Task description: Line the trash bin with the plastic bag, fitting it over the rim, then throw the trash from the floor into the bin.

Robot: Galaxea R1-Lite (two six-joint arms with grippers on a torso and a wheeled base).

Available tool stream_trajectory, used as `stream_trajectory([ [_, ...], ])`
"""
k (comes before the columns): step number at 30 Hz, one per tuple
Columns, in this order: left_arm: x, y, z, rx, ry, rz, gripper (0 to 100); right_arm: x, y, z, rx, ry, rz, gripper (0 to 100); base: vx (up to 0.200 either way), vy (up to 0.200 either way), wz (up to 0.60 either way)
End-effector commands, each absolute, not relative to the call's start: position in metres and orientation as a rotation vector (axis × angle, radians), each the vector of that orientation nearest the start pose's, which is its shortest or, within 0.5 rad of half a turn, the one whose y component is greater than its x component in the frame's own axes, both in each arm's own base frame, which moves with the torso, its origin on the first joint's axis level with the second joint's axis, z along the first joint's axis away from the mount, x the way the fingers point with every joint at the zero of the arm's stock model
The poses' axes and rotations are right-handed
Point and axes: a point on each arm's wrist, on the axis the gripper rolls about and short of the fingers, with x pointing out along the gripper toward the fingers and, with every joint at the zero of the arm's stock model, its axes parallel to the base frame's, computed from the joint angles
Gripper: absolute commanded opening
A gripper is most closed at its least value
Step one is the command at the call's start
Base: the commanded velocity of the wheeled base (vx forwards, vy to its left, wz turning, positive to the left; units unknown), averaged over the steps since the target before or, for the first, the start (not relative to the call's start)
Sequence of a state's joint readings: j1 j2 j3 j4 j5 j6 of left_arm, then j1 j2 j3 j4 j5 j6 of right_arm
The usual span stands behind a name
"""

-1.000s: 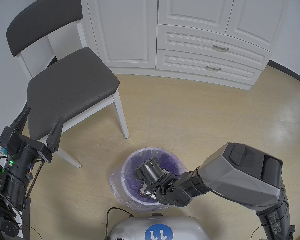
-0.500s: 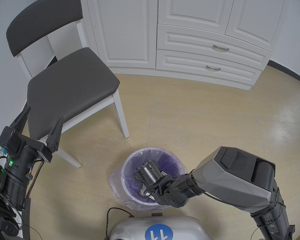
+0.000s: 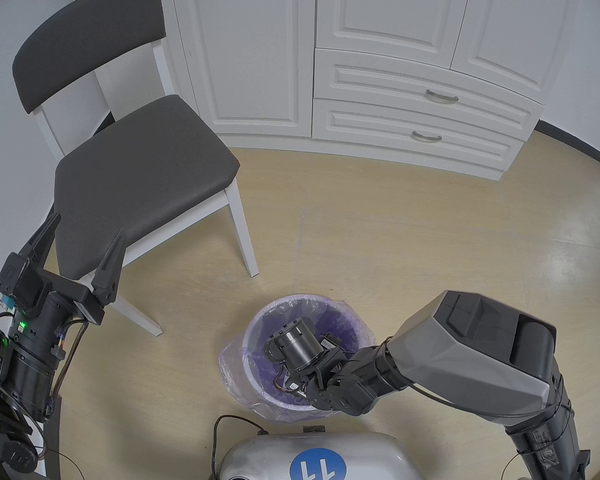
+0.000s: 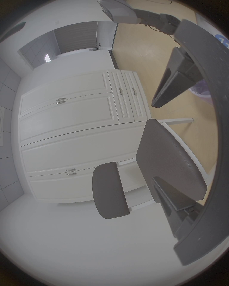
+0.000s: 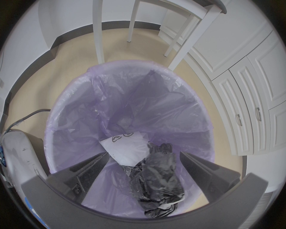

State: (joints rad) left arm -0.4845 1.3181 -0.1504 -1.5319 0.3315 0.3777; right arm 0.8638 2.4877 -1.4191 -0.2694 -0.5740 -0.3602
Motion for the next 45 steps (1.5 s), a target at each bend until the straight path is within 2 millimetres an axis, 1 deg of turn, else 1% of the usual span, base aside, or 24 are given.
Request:
stream_trajectory([
  [1, 0.143, -0.067, 0.195, 0.229, -0.357, -0.086, 100, 0.305, 0.339, 0.011, -0.853, 0.532, 0.383, 100, 0.000, 0.000, 0.00],
  [4, 0.143, -0.067, 0.195, 0.229, -0.357, -0.086, 100, 0.303, 0.336, 0.023, -0.837, 0.518, 0.382, 100, 0.000, 0.000, 0.00],
  [6, 0.143, -0.067, 0.195, 0.229, -0.357, -0.086, 100, 0.299, 0.333, 0.036, -0.818, 0.503, 0.380, 100, 0.000, 0.000, 0.00],
  [11, 0.143, -0.067, 0.195, 0.229, -0.357, -0.086, 100, 0.281, 0.324, 0.074, -0.770, 0.459, 0.391, 100, 0.000, 0.000, 0.00],
  [12, 0.143, -0.067, 0.195, 0.228, -0.357, -0.088, 100, 0.280, 0.324, 0.075, -0.767, 0.457, 0.392, 100, 0.000, 0.000, 0.00],
  [13, 0.143, -0.067, 0.195, 0.229, -0.356, -0.088, 100, 0.270, 0.316, 0.092, -0.750, 0.440, 0.397, 100, 0.000, 0.000, 0.00],
  [17, 0.143, -0.067, 0.195, 0.228, -0.357, -0.088, 100, 0.252, 0.299, 0.121, -0.672, 0.415, 0.390, 100, 0.000, 0.000, 0.00],
  [18, 0.143, -0.067, 0.195, 0.228, -0.357, -0.088, 100, 0.252, 0.299, 0.121, -0.672, 0.415, 0.390, 100, 0.000, 0.000, 0.00],
  [19, 0.143, -0.067, 0.195, 0.227, -0.357, -0.088, 100, 0.238, 0.294, 0.138, -0.576, 0.399, 0.390, 100, 0.000, 0.000, 0.00],
  [20, 0.143, -0.067, 0.195, 0.227, -0.357, -0.088, 100, 0.233, 0.291, 0.144, -0.535, 0.396, 0.386, 100, 0.000, 0.000, 0.00],
  [21, 0.143, -0.067, 0.195, 0.227, -0.357, -0.088, 100, 0.233, 0.291, 0.144, -0.535, 0.396, 0.386, 100, 0.000, 0.000, 0.00],
  [22, 0.141, -0.066, 0.195, 0.224, -0.360, -0.088, 100, 0.221, 0.280, 0.159, -0.425, 0.391, 0.370, 100, 0.000, 0.000, 0.00],
  [24, 0.141, -0.066, 0.195, 0.224, -0.360, -0.088, 100, 0.219, 0.278, 0.161, -0.413, 0.390, 0.368, 100, 0.000, 0.000, 0.00],
  [25, 0.140, -0.066, 0.195, 0.220, -0.361, -0.088, 100, 0.208, 0.258, 0.175, -0.328, 0.385, 0.344, 100, 0.000, 0.000, 0.00],
  [27, 0.141, -0.066, 0.196, 0.217, -0.363, -0.085, 100, 0.202, 0.245, 0.180, -0.296, 0.380, 0.330, 100, 0.000, 0.000, 0.00],
  [28, 0.141, -0.066, 0.196, 0.217, -0.363, -0.085, 100, 0.202, 0.245, 0.180, -0.296, 0.380, 0.330, 100, 0.000, 0.000, 0.00],
  [29, 0.140, -0.064, 0.199, 0.211, -0.373, -0.076, 100, 0.197, 0.222, 0.190, -0.248, 0.371, 0.293, 100, 0.000, 0.000, 0.00],
  [34, 0.138, -0.062, 0.199, 0.204, -0.378, -0.070, 100, 0.188, 0.172, 0.202, -0.153, 0.356, 0.191, 100, 0.000, 0.000, 0.00],
  [35, 0.138, -0.062, 0.199, 0.204, -0.378, -0.070, 100, 0.188, 0.172, 0.202, -0.153, 0.356, 0.191, 100, 0.000, 0.000, 0.00],
  [37, 0.141, -0.055, 0.195, 0.216, -0.351, -0.022, 100, 0.178, 0.145, 0.204, -0.101, 0.348, 0.135, 100, 0.000, 0.000, 0.00],
  [38, 0.143, -0.051, 0.193, 0.210, -0.334, -0.003, 100, 0.175, 0.135, 0.205, -0.087, 0.342, 0.113, 100, 0.000, 0.000, 0.00],
  [41, 0.149, -0.048, 0.191, 0.176, -0.285, 0.011, 100, 0.169, 0.107, 0.206, -0.058, 0.328, 0.029, 100, 0.000, 0.000, 0.00],
  [45, 0.158, -0.042, 0.191, 0.134, -0.224, 0.045, 100, 0.164, 0.076, 0.204, -0.026, 0.318, -0.090, 100, 0.000, 0.000, 0.00],
])
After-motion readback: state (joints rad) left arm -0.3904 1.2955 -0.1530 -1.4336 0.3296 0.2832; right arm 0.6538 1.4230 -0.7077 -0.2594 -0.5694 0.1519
